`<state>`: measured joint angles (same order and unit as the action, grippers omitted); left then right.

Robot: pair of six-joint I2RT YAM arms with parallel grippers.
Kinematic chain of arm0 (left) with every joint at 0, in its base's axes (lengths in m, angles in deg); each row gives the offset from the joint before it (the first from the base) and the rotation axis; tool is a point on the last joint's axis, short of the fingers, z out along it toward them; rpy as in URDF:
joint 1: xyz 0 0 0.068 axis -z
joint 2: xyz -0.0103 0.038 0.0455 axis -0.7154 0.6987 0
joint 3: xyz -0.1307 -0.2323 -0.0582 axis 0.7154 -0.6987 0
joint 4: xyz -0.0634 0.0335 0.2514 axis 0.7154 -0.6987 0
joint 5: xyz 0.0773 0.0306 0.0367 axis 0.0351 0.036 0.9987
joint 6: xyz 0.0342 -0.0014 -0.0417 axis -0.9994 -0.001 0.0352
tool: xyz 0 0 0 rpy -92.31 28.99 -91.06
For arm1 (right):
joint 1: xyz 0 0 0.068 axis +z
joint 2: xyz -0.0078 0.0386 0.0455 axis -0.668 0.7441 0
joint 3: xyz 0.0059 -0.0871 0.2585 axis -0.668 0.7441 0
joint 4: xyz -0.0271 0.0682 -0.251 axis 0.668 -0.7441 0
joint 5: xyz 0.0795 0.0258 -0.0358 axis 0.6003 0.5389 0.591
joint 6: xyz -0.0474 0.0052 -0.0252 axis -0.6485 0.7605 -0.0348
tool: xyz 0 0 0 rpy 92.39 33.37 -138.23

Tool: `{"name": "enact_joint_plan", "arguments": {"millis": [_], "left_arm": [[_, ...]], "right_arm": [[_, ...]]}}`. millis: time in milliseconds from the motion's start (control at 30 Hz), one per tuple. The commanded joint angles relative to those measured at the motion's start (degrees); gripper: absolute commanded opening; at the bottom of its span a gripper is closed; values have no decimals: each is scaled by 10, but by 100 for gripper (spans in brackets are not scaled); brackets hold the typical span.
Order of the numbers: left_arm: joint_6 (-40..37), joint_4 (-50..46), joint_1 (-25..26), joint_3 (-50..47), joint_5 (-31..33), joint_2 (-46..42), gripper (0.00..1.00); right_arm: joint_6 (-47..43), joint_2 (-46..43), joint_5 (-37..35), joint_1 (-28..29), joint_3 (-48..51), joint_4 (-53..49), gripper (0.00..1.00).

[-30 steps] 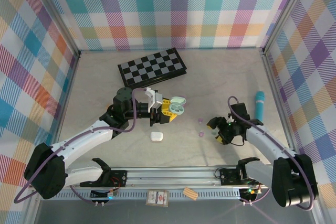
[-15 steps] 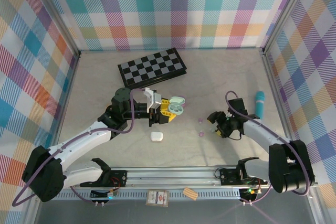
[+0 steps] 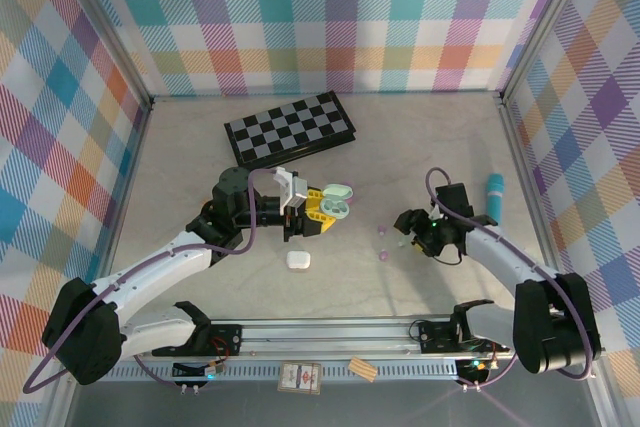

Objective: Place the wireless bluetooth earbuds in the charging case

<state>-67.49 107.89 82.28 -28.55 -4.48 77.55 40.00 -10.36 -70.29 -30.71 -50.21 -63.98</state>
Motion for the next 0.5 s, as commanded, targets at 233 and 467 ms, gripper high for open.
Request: {"name": "enact_joint_plan", "arguments": {"millis": [233, 467], "left_arm": [[-2, 19, -3, 4, -9, -1, 33], [-1, 17, -3, 2, -5, -7, 33]], "right_arm": [[-79, 28, 23, -2, -27, -1, 61], [-56, 53, 26, -2, -14, 4, 62]]}}
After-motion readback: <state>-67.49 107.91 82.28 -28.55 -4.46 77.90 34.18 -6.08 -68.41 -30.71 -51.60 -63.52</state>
